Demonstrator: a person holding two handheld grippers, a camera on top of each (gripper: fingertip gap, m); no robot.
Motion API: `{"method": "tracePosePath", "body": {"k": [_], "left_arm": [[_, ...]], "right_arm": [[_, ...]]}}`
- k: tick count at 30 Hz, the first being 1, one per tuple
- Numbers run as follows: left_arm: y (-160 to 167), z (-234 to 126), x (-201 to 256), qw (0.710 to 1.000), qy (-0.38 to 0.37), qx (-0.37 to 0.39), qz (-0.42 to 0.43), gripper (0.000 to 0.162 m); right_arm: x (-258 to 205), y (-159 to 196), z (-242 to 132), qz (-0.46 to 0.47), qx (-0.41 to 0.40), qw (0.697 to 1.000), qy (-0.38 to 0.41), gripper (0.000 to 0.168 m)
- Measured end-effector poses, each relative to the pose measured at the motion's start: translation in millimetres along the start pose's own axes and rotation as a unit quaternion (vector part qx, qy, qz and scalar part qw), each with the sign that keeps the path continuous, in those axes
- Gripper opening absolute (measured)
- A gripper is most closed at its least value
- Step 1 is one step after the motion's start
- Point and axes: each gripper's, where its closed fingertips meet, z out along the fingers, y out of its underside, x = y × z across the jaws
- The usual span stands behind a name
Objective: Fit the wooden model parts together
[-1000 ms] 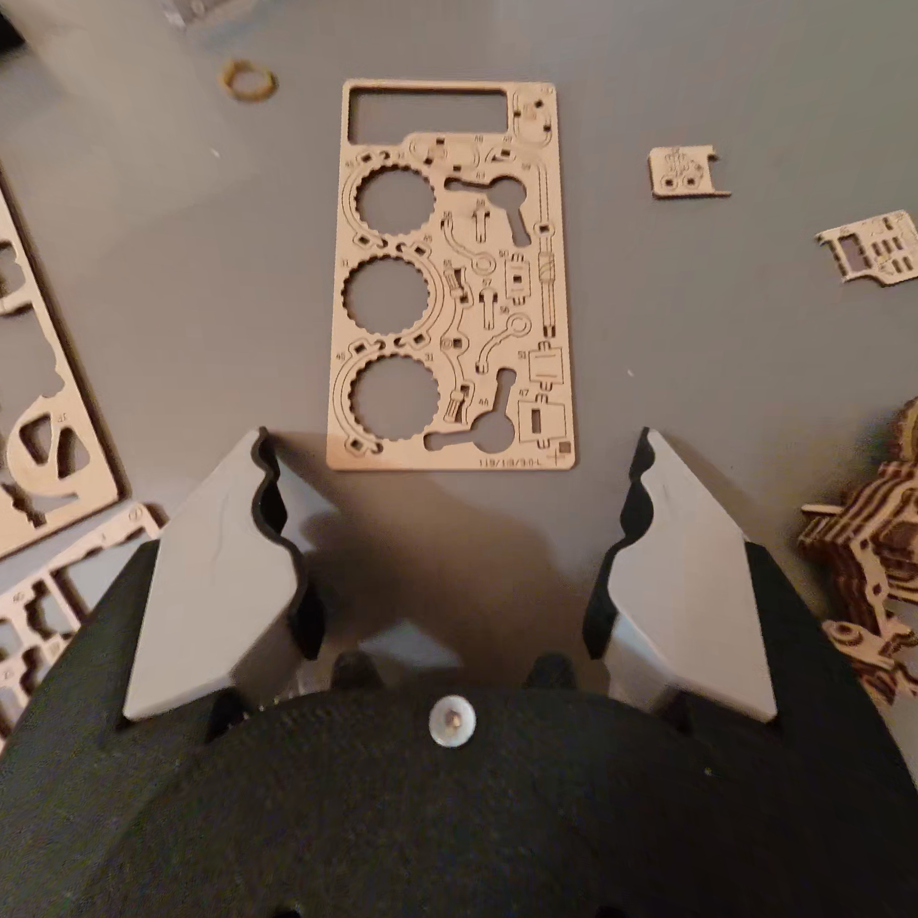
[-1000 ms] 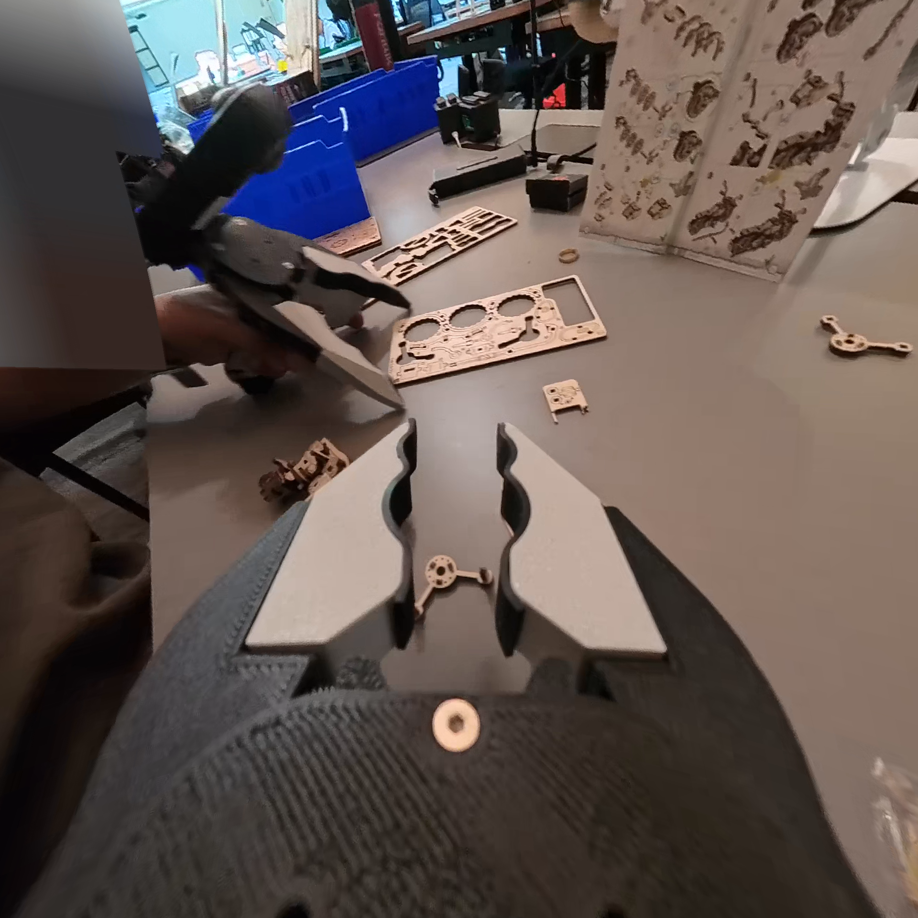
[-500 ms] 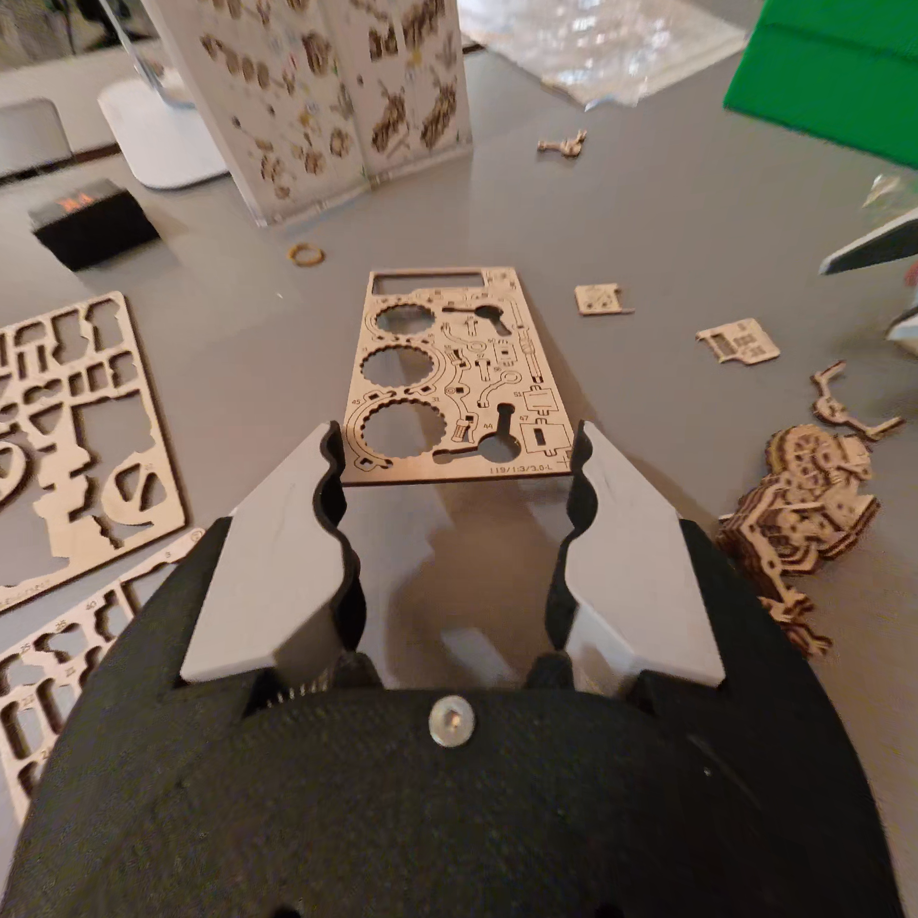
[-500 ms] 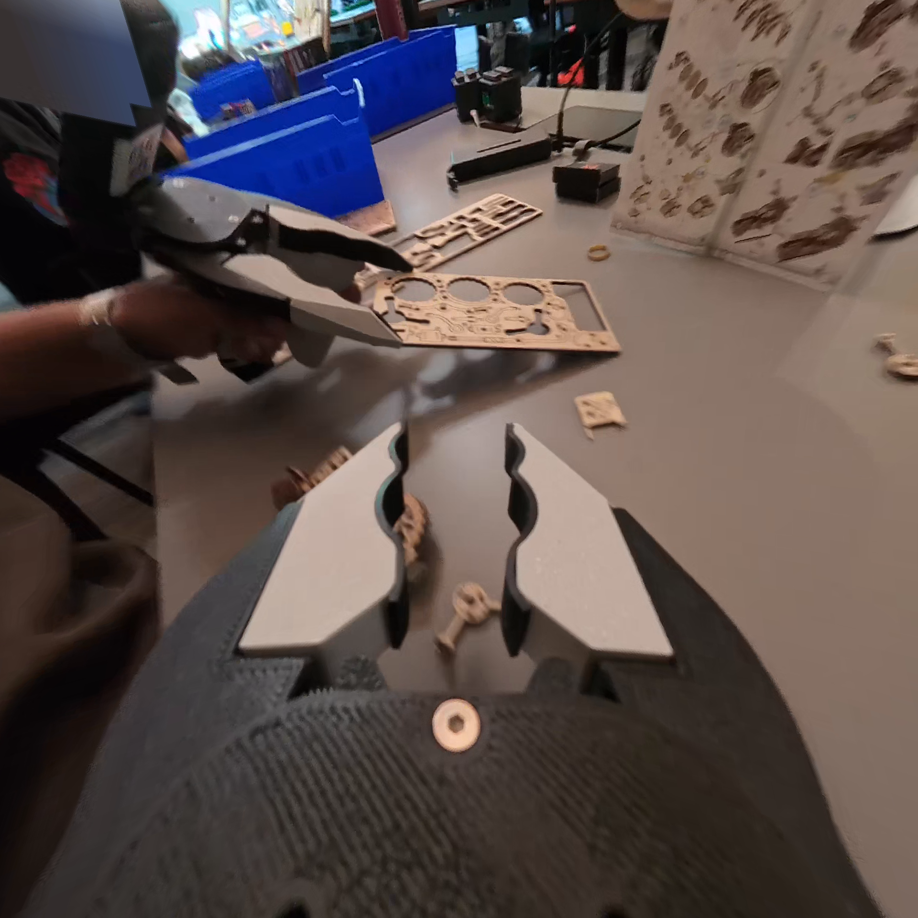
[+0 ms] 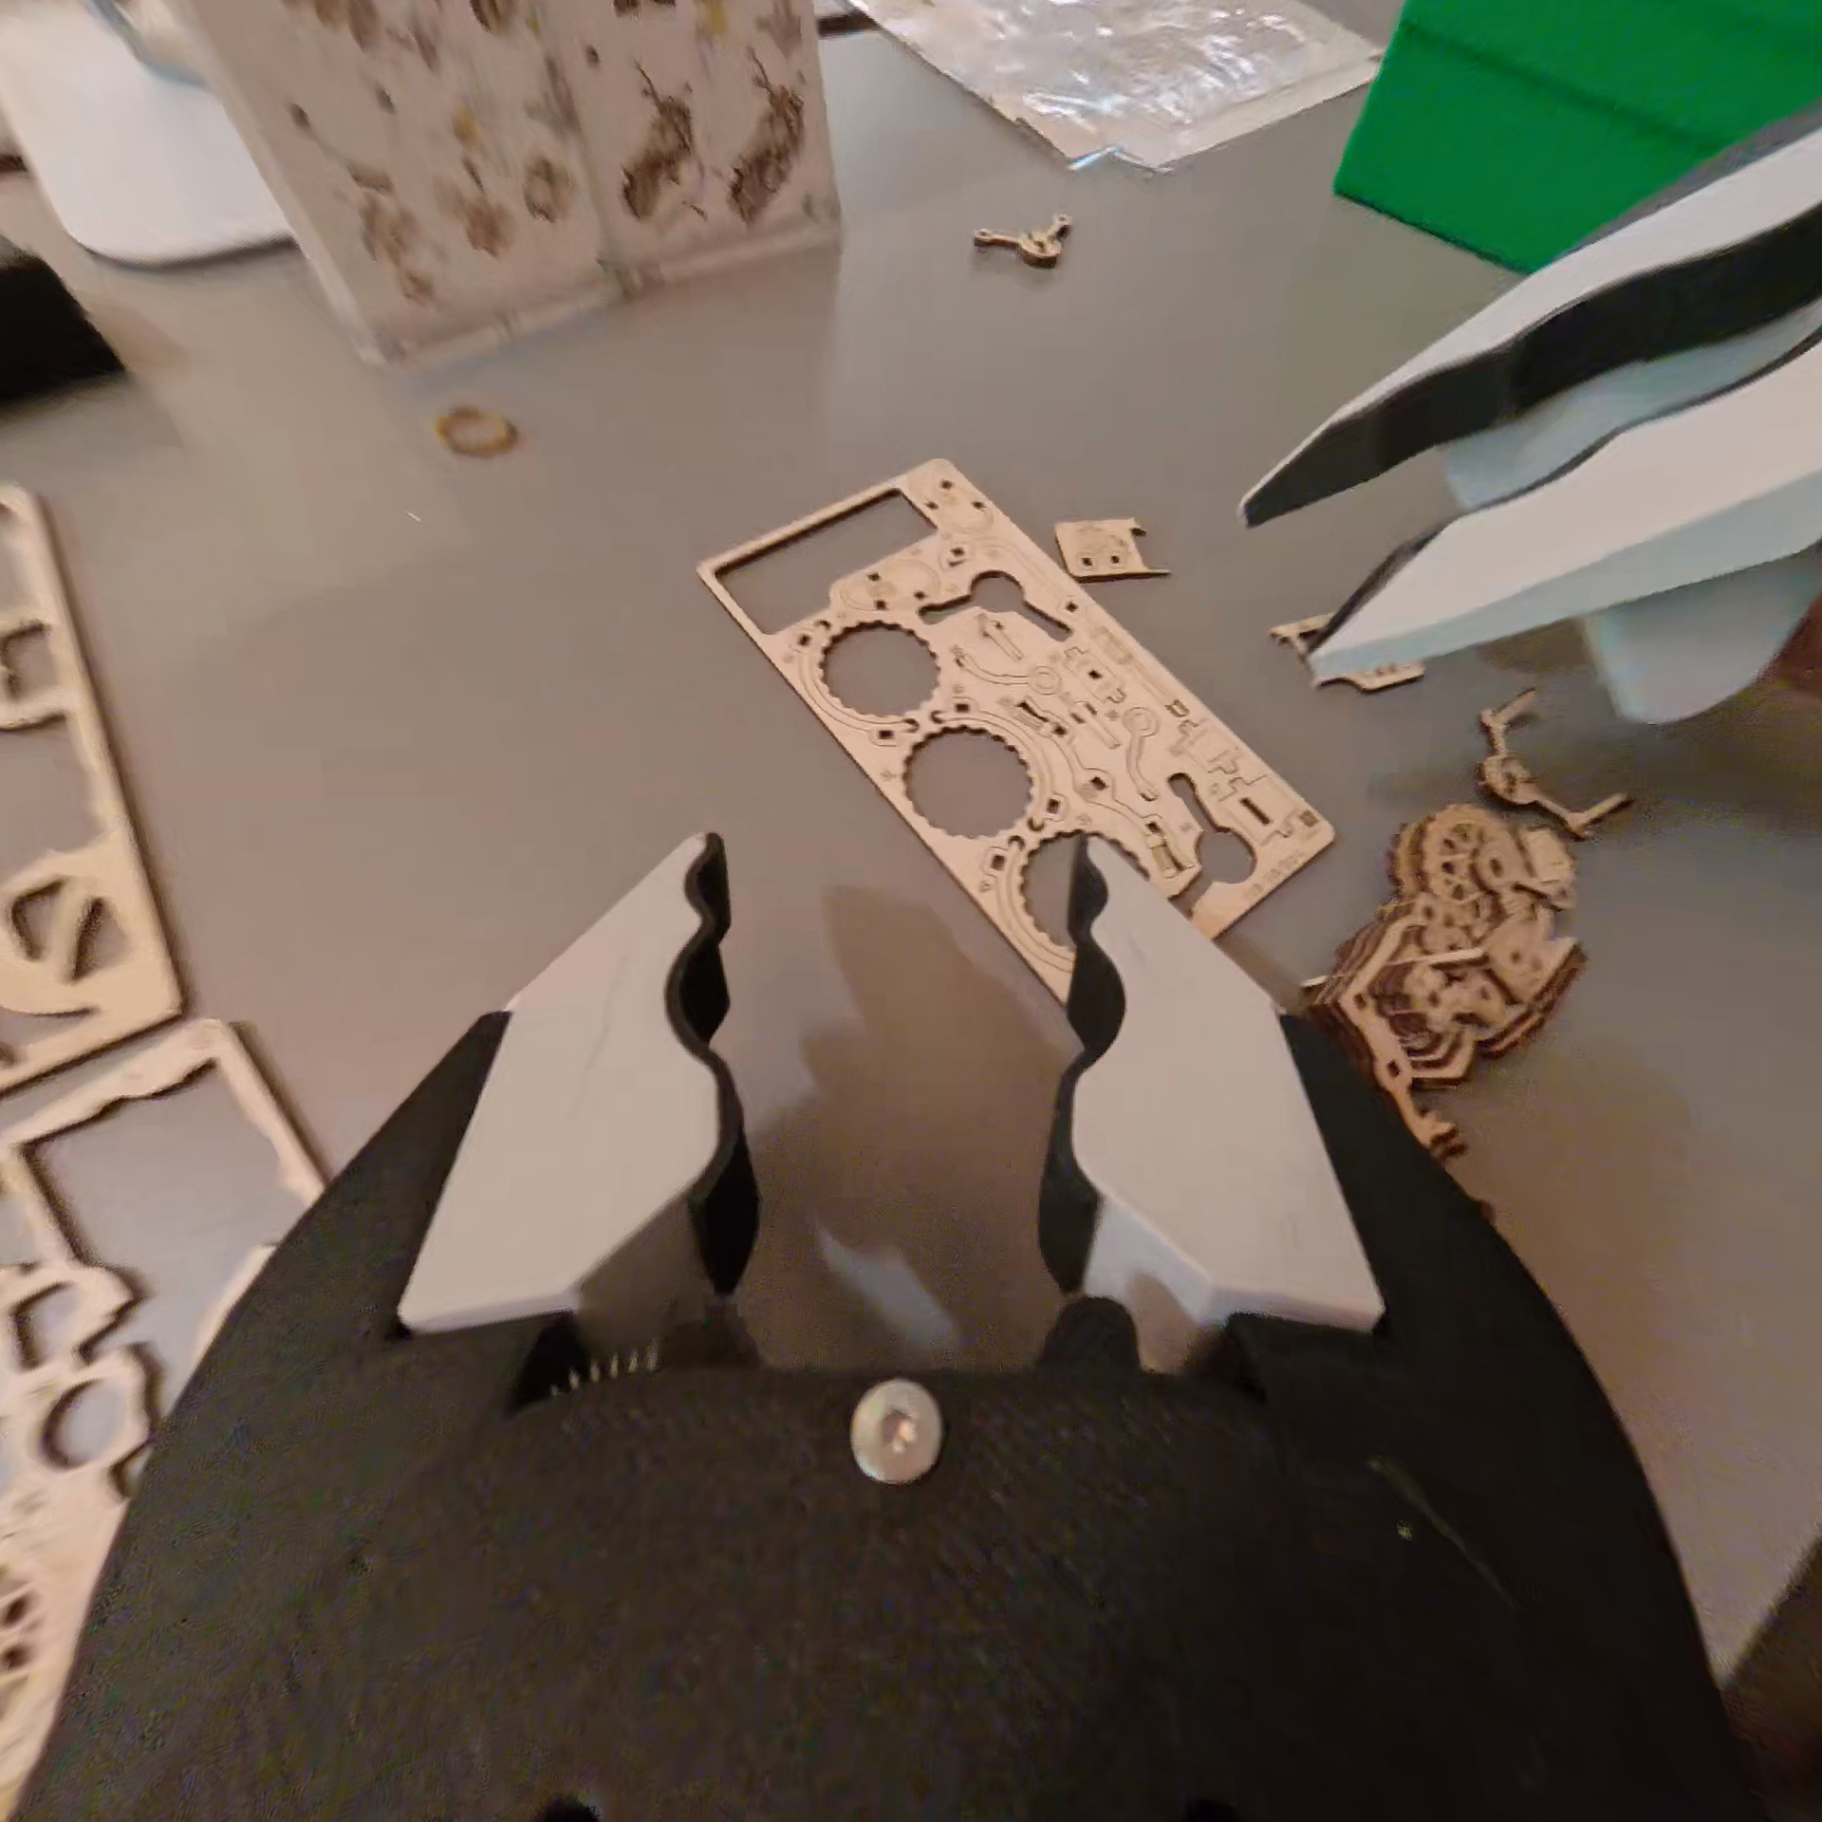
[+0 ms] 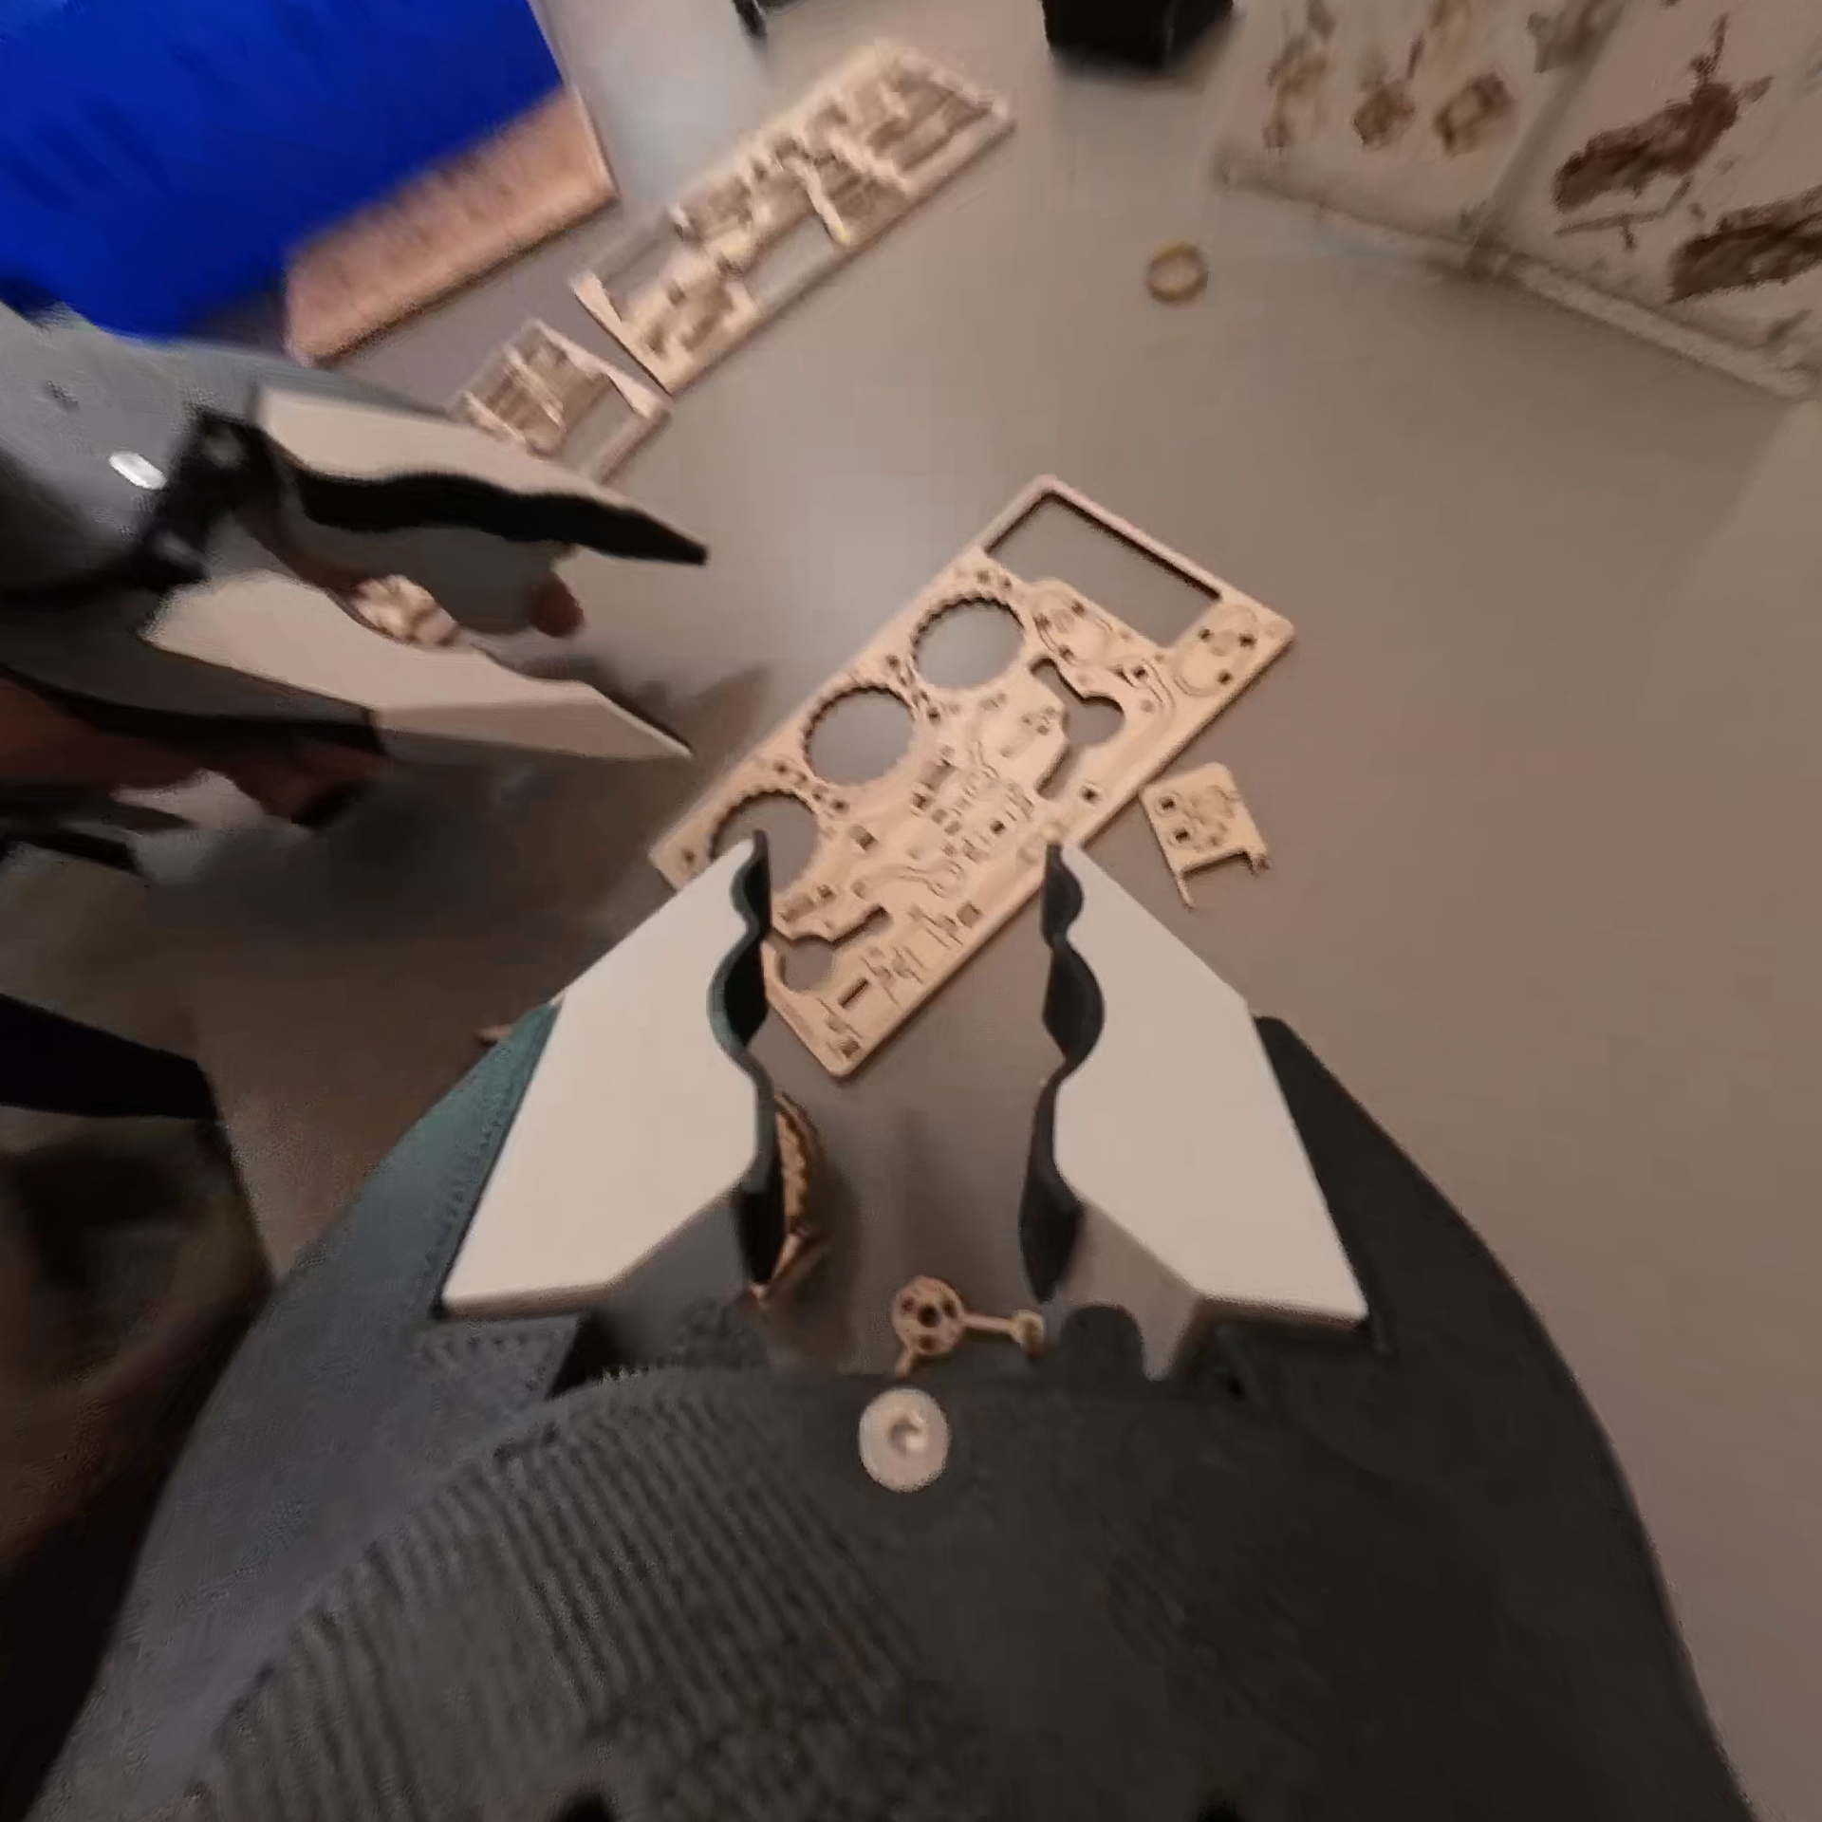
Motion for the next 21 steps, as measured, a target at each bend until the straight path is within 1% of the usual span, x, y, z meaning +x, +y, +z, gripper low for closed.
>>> {"method": "tracePosePath", "body": {"k": [2,4,7,9,10,11,12,13,14,15,18,21], "left_arm": [[-2,5,3,1.000,0.014,0.002,-0.013,0.058],[-7,13,-4,1.000,-0.011,-0.004,0.015,0.057],[3,32,-10,0.995,-0.037,-0.076,0.047,0.071],[6,44,-10,0.994,-0.034,-0.100,0.038,0.060],[8,48,-8,0.993,-0.027,-0.109,0.039,0.061],[7,49,-10,0.992,-0.030,-0.109,0.047,0.058],[6,49,-11,0.991,-0.034,-0.116,0.055,0.051],[7,48,-12,0.990,-0.031,-0.120,0.061,0.029],[7,47,-14,0.990,-0.035,-0.120,0.062,0.015],[8,46,-18,0.991,-0.039,-0.116,0.063,0.011],[8,41,-24,0.992,-0.038,-0.113,0.045,0.009],[3,33,-27,0.996,-0.028,-0.087,0.023,0.007]], "right_arm": [[7,8,4,-0.018,-0.023,0.999,0.022,0.053],[4,10,8,-0.031,-0.022,0.999,0.023,0.051],[2,11,9,-0.056,-0.018,0.998,0.032,0.049],[1,10,5,-0.070,-0.005,0.997,0.040,0.047],[0,9,3,-0.074,0.002,0.996,0.041,0.046],[-1,9,0,-0.078,0.010,0.996,0.042,0.045],[-2,9,-3,-0.083,0.017,0.995,0.044,0.045],[-2,9,-5,-0.089,0.023,0.995,0.047,0.044],[-1,10,-8,-0.094,0.028,0.994,0.052,0.043],[0,11,-10,-0.098,0.033,0.993,0.055,0.042],[2,12,-11,-0.097,0.043,0.993,0.049,0.042],[2,12,-11,-0.090,0.047,0.994,0.038,0.042]]}}
